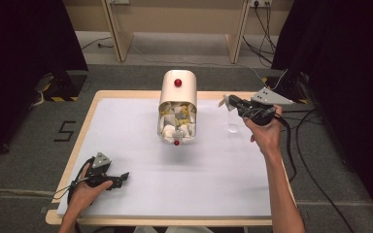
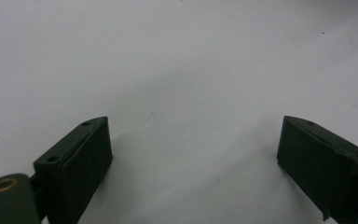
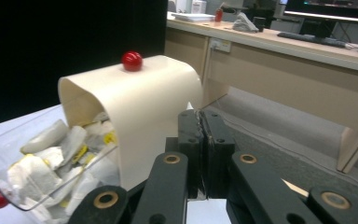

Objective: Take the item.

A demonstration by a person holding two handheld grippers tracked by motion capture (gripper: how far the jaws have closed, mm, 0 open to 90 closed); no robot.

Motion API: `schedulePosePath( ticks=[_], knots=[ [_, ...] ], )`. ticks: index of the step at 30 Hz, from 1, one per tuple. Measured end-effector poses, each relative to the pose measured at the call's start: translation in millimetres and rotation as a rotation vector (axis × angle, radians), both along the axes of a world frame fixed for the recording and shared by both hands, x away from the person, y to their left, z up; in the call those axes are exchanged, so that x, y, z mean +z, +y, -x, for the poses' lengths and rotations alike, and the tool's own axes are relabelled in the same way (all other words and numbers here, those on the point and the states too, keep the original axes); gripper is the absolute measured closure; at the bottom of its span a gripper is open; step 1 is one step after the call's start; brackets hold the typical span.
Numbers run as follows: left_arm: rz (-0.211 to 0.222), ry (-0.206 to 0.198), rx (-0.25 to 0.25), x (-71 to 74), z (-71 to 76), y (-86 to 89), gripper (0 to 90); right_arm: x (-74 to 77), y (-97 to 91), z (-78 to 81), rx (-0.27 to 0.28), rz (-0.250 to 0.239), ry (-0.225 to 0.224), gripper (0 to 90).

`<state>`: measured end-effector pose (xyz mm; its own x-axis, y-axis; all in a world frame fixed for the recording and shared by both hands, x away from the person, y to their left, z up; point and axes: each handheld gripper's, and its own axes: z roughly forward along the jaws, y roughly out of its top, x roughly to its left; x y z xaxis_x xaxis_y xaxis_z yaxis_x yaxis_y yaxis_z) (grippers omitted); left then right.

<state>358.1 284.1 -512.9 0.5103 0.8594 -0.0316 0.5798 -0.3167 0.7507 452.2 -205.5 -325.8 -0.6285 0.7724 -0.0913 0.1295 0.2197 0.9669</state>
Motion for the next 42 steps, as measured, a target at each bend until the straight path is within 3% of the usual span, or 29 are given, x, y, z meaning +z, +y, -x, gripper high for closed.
schedulePosePath(
  ticks=[23, 42],
  knots=[
    [-0.001, 0.000, 0.000, 0.0, 0.0, 0.0, 9.1, -25.4, -31.0, -25.2, -0.145, 0.028, 0.044, 87.9],
    [0.000, 0.000, 0.000, 0.0, 0.0, 0.0, 9.1, -73.0, -37.2, -56.4, -0.200, 0.093, 0.155, 87.8]
  ],
)
